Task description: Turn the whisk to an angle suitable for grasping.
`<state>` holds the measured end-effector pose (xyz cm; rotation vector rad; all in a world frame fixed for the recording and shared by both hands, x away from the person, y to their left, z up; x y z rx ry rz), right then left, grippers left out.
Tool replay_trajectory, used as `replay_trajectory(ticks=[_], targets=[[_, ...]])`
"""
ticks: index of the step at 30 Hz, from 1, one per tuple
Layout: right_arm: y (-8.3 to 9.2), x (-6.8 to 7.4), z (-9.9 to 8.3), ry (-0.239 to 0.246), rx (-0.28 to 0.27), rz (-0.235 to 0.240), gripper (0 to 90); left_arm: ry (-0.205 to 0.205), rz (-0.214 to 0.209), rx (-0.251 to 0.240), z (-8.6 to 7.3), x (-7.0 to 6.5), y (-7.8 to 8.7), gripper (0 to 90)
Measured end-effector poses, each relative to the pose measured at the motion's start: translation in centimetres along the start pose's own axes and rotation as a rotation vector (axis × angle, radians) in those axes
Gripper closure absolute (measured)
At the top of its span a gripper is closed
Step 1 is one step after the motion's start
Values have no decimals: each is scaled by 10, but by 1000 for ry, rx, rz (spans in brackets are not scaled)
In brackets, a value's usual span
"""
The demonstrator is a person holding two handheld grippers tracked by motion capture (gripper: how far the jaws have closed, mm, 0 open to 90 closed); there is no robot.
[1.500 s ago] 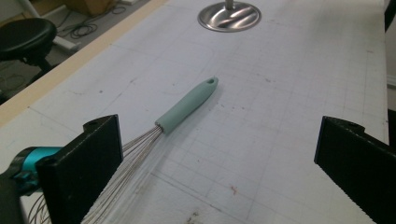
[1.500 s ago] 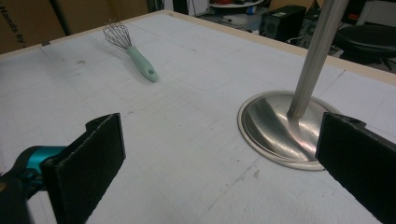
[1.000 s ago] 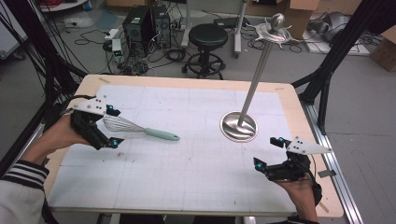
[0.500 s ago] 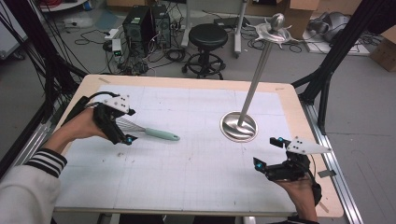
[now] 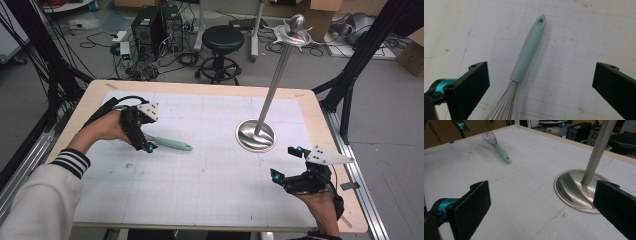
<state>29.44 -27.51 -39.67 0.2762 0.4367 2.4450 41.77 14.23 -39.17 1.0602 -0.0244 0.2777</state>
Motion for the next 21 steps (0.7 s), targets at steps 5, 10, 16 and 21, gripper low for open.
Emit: replay_trajectory(ticks=[5,10,16,21], targets=[[0,1,-2,2,10,2,5,-10,-14,35,2,6,-12,17],[0,1,-2,5,14,-2,5,-24,-20,36,0,11,-25,16],[1,1,-2,5,9,0,5,-23,-30,59,-4,15,-39,17],[2,1,-1,6,6,-1,5,-37,-50,84,-6,14,-50,17]])
Point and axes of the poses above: each handheld gripper's, and its own axes: y roughly backward along the jaws, z roughly out of its top, x roughly to its left, the point moved 6 cm from there along -y, roughly forward along the jaws, and after that the axes turned 5 degrees about z, right-handed, at the moved point
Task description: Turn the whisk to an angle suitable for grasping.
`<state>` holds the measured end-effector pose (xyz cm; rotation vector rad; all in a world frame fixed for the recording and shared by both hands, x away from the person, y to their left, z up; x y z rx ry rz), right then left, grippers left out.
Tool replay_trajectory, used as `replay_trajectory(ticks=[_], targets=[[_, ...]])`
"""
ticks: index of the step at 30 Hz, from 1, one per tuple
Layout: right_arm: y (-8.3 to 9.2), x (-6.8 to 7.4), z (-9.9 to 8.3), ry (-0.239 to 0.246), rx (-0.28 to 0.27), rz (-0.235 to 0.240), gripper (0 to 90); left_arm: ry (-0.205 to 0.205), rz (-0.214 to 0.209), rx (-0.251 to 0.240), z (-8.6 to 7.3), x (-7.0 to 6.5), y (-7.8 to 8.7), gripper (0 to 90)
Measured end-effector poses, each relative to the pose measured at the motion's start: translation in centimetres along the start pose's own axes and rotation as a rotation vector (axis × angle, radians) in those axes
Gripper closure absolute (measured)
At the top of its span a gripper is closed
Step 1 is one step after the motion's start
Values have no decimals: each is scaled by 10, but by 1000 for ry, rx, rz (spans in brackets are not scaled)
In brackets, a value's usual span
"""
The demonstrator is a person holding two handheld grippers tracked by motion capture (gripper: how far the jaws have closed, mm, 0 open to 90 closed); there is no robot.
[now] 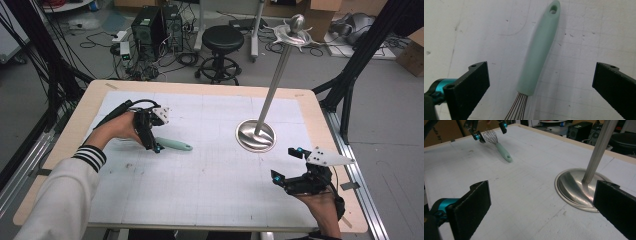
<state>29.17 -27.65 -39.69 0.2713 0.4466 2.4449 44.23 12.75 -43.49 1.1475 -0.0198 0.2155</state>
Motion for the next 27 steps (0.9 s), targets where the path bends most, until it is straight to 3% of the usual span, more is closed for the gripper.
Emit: replay_trajectory(ticks=[11,13,19,27], targets=[[0,0,0,-1,-4,8,5,24,-12,67,-4,2,-16,32],[0,0,0,-5,-5,7,5,28,-29,65,-5,2,-17,87],[-1,0,-1,-7,1,9,5,32,-19,97,-8,4,-21,112],[-1,0,-1,-9,0,7,5,48,-31,114,-8,4,-26,269]])
Point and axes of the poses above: each handheld gripper's, and its own axes: y roughly backward along the jaws, z roughly out of its top, x roughly to its left, the point moved 6 cm from there along -y, roughly forward along the jaws, and after that the axes turned 5 degrees about z, right-handed, at the moved point
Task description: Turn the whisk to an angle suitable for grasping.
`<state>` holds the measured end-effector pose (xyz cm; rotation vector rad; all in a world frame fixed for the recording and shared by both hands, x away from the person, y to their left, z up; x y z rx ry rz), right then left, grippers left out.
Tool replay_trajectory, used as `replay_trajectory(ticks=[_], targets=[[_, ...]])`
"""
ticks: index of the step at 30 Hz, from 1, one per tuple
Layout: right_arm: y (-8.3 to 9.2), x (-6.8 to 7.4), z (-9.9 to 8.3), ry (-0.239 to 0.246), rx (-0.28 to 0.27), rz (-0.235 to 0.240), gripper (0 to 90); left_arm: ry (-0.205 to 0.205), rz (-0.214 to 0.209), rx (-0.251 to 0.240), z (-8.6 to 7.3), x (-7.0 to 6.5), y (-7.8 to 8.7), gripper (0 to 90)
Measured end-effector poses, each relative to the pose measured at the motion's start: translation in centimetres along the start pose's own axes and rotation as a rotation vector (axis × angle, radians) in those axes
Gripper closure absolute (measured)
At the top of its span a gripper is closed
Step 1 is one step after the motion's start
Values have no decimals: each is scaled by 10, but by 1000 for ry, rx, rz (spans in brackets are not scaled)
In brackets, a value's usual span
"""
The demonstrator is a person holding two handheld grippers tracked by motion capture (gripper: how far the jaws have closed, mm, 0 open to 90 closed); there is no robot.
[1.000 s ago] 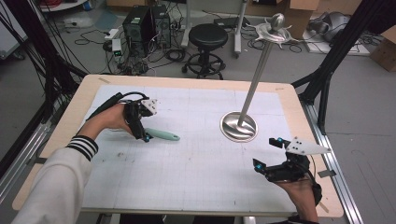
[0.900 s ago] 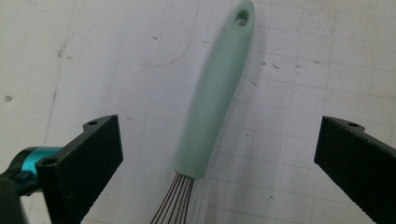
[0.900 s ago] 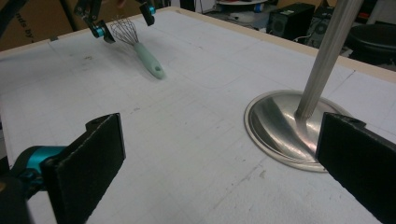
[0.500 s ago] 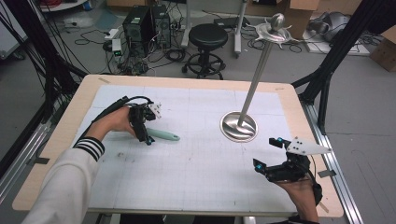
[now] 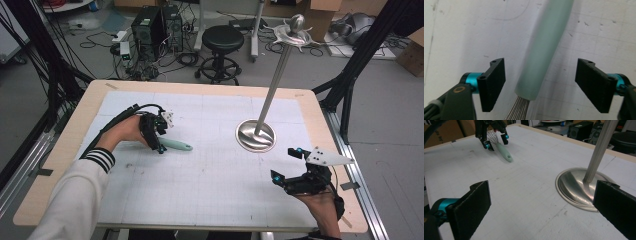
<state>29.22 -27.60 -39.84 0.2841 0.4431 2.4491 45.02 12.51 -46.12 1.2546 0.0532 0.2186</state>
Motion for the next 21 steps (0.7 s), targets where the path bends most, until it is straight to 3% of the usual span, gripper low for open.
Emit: replay_trajectory(ticks=[5,13,21], targets=[[-1,1,0,5,6,10,5,-6,-8,9,0,-1,-2,332],[-3,3,-1,16,30,23,5,-13,21,41,-2,0,-4,431],[-3,3,-1,13,28,24,5,-19,41,39,-1,1,-4,555]])
Point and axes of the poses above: each handheld gripper's, and its own axes: y roughly backward along the jaws, z roughly out of its top, x roughly to its left, the point moved 6 cm from there along -y, roughly forward along the jaws, and after that the axes turned 5 degrees about z, right-handed, at the moved point
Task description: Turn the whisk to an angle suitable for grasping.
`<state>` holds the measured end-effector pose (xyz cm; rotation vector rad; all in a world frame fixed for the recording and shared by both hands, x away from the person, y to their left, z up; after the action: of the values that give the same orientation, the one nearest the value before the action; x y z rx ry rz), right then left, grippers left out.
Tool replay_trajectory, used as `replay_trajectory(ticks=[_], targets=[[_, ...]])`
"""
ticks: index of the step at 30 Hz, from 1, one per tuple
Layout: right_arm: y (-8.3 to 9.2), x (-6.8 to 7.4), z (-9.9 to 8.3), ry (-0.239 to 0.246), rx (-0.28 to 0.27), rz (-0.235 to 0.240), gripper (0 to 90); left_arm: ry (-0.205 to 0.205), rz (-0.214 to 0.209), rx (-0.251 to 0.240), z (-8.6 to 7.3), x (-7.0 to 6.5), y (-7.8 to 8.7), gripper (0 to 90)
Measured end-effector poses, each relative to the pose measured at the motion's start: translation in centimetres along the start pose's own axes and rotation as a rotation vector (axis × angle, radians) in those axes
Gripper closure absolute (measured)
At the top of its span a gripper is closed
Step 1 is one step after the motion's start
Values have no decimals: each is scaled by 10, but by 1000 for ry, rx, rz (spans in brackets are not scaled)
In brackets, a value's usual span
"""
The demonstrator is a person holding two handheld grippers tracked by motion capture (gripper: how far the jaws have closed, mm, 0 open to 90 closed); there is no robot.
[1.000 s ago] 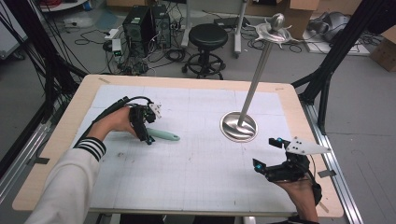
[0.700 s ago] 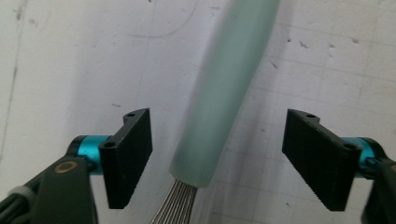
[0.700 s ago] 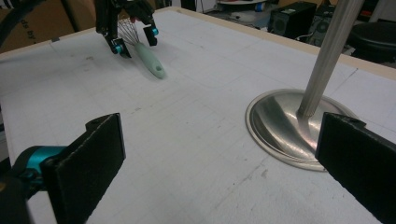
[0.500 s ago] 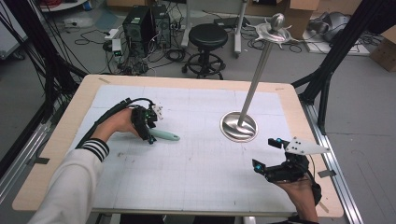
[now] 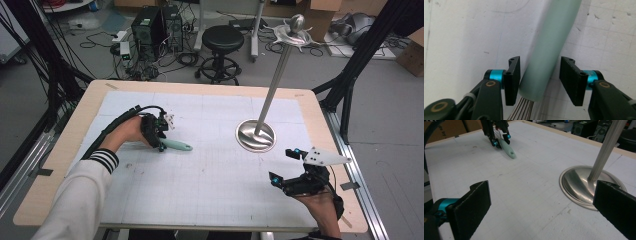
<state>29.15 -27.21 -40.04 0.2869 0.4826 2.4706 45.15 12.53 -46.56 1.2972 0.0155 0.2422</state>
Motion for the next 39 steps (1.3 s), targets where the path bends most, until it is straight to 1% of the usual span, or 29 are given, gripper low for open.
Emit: replay_trajectory(ticks=[1,2,4,5,7,8,9,11,12,14,15,16,19,21,22,24,27,29,32,33,34,35,37,39], targets=[[0,0,0,-1,0,-1,5,-8,4,3,0,0,0,571],[0,0,0,-1,0,0,5,-7,4,5,0,-1,0,582],[0,0,0,-2,0,-1,5,-20,8,5,0,-1,-1,590],[0,0,0,-3,0,0,5,-19,8,8,-1,-2,0,595],[0,0,0,-3,1,1,5,-38,14,10,0,-1,0,598],[0,0,0,0,2,3,5,-33,10,10,-1,-2,-1,602],[0,0,0,-1,4,7,5,-48,14,10,0,-2,-1,605],[-1,1,-1,0,7,11,5,-55,14,12,-1,-3,-1,615],[-1,1,-1,5,11,14,5,-64,17,8,-1,-3,-1,620],[-1,2,-1,4,13,17,5,-73,10,7,-1,-5,0,627],[-2,2,-1,6,17,20,5,-85,9,6,-1,-5,0,634],[-2,2,-1,7,18,19,5,-86,7,7,-1,-6,0,653],[-2,2,-1,8,18,18,5,-94,-6,8,-1,-7,0,669],[-2,2,-1,8,18,17,5,-97,0,15,-1,-7,1,686],[-2,2,-1,8,17,15,5,-89,0,19,-1,-7,1,692],[-2,2,-1,5,16,15,5,-95,7,15,-1,-7,1,694],[-2,2,-1,4,16,15,5,-93,16,25,-1,-8,1,695],[-2,2,-1,4,16,16,5,-97,8,27,-1,-8,3,695],[-2,2,-1,6,17,16,5,-83,-5,3,1,-11,8,696],[-3,2,-1,6,18,18,5,-95,-1,-10,2,-11,11,695],[-3,2,-1,6,18,18,5,-90,-6,-23,3,-13,14,695],[-3,1,-1,6,18,18,5,-97,-10,-34,4,-14,18,696],[-3,1,-1,5,19,20,5,-106,-4,-55,6,-16,25,696],[-3,2,-1,5,20,26,5,-95,-3,-68,7,-18,30,696]])
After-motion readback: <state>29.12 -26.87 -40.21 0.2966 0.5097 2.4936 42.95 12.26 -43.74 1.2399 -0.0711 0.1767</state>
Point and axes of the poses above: each handheld gripper's, and its own axes: y roughly backward along the jaws, z roughly out of its top, x roughly to its left, the point moved 6 cm from there along -y, roughly forward along the jaws, and after that the axes turned 5 degrees about z, right-handed, at the moved point
